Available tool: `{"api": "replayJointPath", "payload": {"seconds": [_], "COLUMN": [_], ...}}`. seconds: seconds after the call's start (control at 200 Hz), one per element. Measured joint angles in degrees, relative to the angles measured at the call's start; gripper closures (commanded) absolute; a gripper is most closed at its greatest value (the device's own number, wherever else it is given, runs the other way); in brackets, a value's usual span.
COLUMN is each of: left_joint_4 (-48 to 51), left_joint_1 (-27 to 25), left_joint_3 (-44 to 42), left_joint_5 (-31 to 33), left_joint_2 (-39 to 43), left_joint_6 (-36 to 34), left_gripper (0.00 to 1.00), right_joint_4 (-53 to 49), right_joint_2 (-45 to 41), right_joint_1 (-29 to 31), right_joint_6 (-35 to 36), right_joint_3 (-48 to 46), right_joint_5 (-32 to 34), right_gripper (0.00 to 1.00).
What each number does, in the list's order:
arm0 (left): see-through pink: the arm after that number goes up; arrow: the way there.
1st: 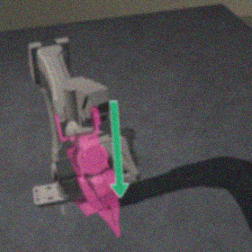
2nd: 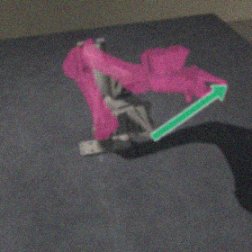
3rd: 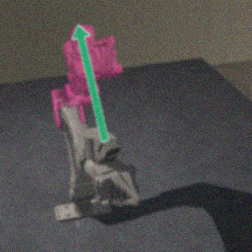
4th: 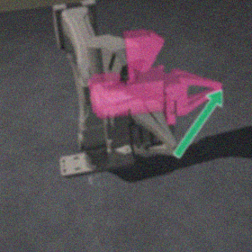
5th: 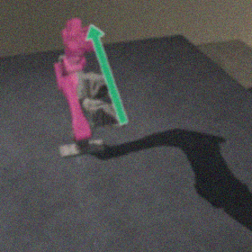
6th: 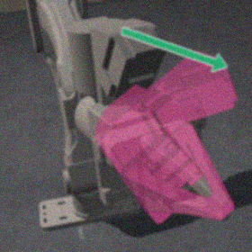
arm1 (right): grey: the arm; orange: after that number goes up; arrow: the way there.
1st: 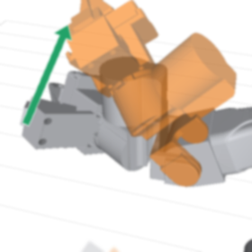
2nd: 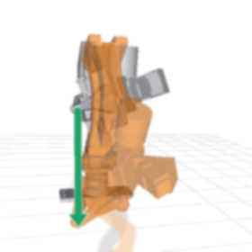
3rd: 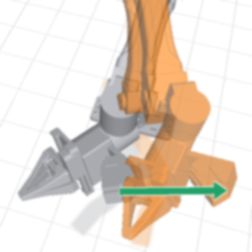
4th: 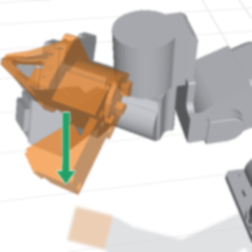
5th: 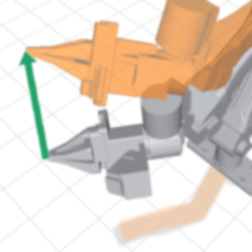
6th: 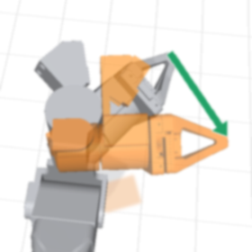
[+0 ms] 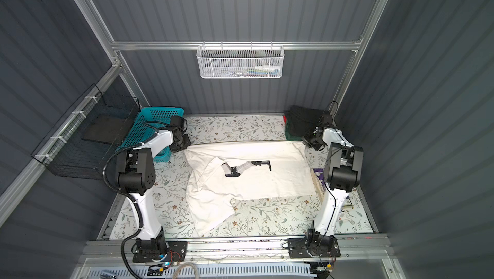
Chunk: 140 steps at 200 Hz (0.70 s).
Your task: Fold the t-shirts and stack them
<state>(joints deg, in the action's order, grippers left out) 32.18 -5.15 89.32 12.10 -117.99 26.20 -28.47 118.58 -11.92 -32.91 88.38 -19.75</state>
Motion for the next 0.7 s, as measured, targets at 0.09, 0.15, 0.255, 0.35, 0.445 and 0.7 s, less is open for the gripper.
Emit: {"api": "replayJointPath", "payload": {"seconds": [0.09,0.15,0.255,0.35,0.445,0.7], "left_joint_4": [0.2,0.0,-1.1,-1.4,-1.4,-3.8], "left_joint_1": [0.0,0.1,0.0,-1.7,-3.6,-12.3], "left_joint_3": [1.4,2.4,3.0,3.1,3.3,0.7], "left_joint_5": [-1.5,-2.3,-4.4,-5.5,-5.6,-6.0], "left_joint_2": [0.0,0.0,0.0,0.0,0.2,8.7], "left_joint_6": [-0.4,-0.7,-0.5,-1.0,-1.1,-1.1], "left_gripper": [0.36,0.32,0.07,0.02,0.01,0.01], "right_joint_4": [-0.7,-1.0,-1.1,-1.7,-1.6,-1.1], "right_joint_2": [0.1,0.1,0.1,0.1,-0.3,-1.9], "right_joint_1": [-0.1,-0.3,-0.6,-0.8,-0.8,1.4], "right_joint_6": [0.4,1.2,2.0,2.2,2.3,1.8], "right_joint_3": [0.6,1.4,2.1,2.1,1.7,-0.6], "right_joint_5": [-0.5,-0.6,-0.5,-0.5,-1.2,-2.6], "right_gripper": [0.57,0.47,0.46,0.53,0.56,0.56]}}
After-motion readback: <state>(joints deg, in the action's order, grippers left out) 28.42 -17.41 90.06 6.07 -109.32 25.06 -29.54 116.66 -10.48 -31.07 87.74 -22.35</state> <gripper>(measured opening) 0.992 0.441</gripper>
